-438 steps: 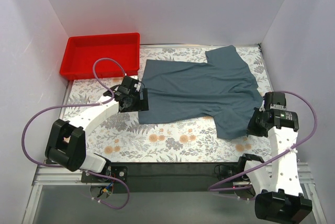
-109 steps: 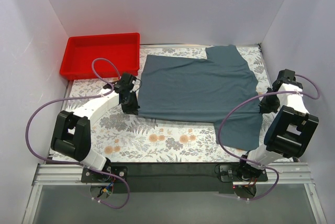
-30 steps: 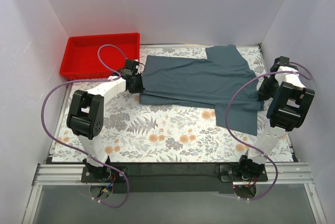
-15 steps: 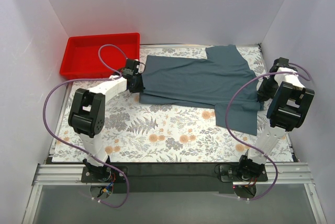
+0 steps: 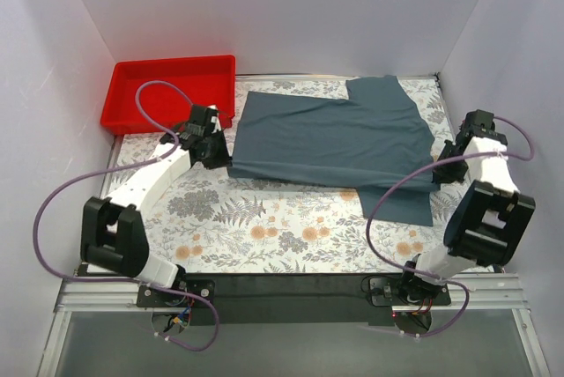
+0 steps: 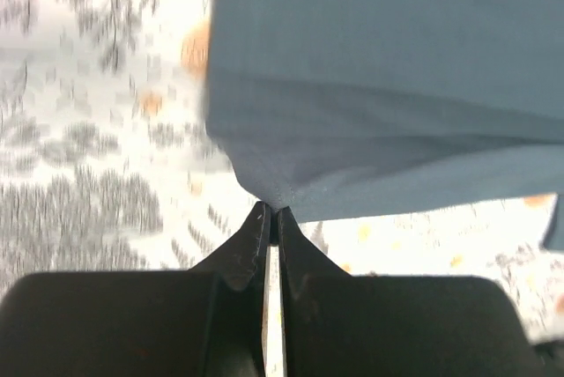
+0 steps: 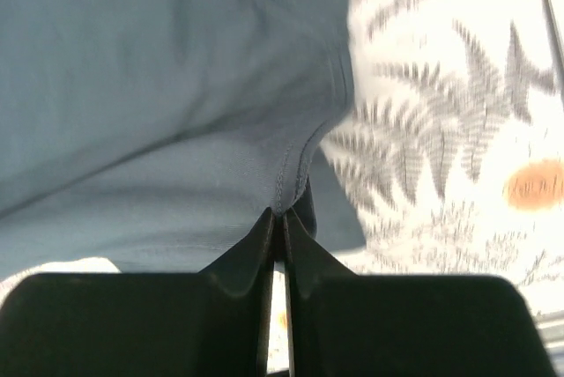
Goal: Fold and stack the t-shirts
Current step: Fold the tshirt
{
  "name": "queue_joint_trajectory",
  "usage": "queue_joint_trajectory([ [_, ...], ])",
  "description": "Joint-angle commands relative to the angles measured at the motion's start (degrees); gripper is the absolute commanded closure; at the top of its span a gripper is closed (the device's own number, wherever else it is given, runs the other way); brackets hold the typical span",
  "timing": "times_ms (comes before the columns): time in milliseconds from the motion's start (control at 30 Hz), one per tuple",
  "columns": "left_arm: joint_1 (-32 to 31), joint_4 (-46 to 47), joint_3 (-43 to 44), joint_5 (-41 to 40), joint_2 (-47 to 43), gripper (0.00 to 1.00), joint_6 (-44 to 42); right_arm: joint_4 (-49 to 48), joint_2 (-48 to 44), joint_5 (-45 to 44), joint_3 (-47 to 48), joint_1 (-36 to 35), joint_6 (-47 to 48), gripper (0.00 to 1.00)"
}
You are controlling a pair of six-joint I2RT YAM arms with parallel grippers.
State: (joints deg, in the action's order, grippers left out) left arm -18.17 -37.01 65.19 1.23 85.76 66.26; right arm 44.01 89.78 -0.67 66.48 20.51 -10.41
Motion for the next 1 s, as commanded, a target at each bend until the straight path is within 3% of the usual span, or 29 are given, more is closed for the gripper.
queue_joint_trajectory([
  [0,0.5,-9.3,-3.1,3.6,-5.9,1.00,2.1,2.7,-7.9,0.1,-5.9,0.3,-0.6,0.89],
  [233,0.5,-12.1,-9.9,9.2,-10.2,1.00,3.6,7.6,-21.5,-3.1,-12.9,0.3,-1.4,0.89],
  [467,0.5,-13.5,-11.9,5.0,-12.6,1.00,5.6,8.9,-26.1,-5.0,-16.5,0.3,-2.2,0.89],
  [667,0.7,-11.4,-12.5,0.7,-11.5,1.00,4.6,8.4,-23.0,-6.2,-13.0,0.3,-1.8,0.90],
  [967,1.1,-7.5,-8.5,2.8,-6.0,1.00,4.5,7.3,-13.0,-4.2,-7.2,0.3,0.0,0.89],
])
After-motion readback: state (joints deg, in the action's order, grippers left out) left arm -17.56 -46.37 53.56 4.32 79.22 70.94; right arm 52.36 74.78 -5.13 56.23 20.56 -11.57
